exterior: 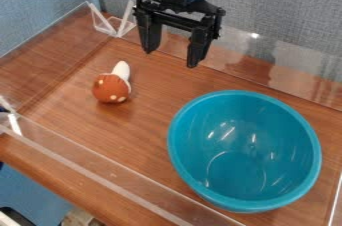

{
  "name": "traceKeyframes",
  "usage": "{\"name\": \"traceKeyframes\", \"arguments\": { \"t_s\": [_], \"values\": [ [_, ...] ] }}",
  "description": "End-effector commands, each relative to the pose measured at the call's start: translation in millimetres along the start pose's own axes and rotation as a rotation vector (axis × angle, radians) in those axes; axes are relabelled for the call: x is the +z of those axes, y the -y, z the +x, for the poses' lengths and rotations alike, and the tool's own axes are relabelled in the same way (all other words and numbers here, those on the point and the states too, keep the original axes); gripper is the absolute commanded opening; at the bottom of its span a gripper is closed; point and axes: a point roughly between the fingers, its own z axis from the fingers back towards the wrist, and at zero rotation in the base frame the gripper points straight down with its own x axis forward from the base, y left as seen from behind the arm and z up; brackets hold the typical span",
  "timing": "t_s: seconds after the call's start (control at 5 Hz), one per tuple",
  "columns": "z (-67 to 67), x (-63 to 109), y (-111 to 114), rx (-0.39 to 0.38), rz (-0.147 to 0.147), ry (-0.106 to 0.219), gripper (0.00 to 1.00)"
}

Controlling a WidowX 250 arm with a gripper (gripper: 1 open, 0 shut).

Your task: Put the mushroom in the blue bowl

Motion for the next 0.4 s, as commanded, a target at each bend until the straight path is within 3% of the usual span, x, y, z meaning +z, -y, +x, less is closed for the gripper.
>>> {"name": "traceKeyframes", "arguments": {
  "t_s": [0.0, 0.2],
  "values": [
    [0.4, -1.0, -1.8, -0.001, -0.003, -0.002, 1.0],
    [0.9, -1.1, -2.7, -0.002, -0.007, -0.006, 1.0]
  ]
}}
